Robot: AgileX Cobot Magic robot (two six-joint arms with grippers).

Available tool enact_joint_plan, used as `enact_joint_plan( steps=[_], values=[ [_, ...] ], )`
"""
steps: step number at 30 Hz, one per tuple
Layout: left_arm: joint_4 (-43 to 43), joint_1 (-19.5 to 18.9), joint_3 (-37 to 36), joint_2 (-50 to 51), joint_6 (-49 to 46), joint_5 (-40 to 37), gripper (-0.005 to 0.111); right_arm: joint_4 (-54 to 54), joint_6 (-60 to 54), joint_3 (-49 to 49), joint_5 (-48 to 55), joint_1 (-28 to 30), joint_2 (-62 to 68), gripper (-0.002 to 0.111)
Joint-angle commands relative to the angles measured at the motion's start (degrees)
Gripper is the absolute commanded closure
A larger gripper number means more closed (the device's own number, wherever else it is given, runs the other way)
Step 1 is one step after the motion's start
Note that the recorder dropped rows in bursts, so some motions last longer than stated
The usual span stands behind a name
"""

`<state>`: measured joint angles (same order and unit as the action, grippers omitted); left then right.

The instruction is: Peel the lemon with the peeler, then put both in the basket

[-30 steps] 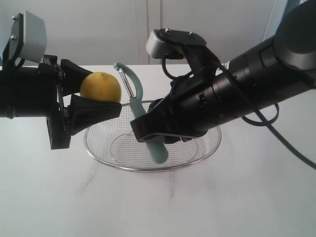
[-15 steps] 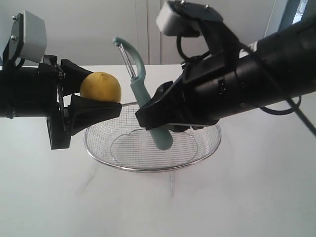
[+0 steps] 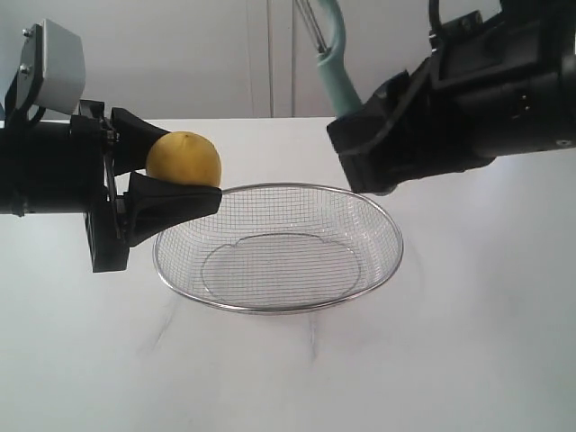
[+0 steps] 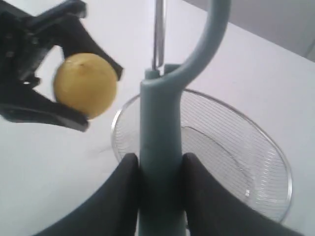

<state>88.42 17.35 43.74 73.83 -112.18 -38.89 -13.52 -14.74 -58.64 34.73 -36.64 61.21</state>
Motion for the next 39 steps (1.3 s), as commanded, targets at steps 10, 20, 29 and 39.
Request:
enact_joint_plan(
  steps=[10,20,29,39],
  values=[
    [0.48,-0.06,0.23,-0.48,-7.19,-1.12,0.107,13.52,7.44,-0.84,-0.33,5.19,17.37,0.108],
    [0.48,-0.06,0.23,-0.48,-7.08,-1.21,0.107,13.52,7.24,-4.92,-10.59,8.10,30.42,0.108],
    [0.61,-0.06,0.23,-0.48,-7.08,-1.21,0.107,13.52,7.34,-4.92,-14.55,8.10,40.40,0.108],
    [0.61,-0.06,0.23,-0.48,-7.08,-1.21,0.107,12.10,7.49,-4.92,-14.99,7.99,44.26,0.108]
  ],
)
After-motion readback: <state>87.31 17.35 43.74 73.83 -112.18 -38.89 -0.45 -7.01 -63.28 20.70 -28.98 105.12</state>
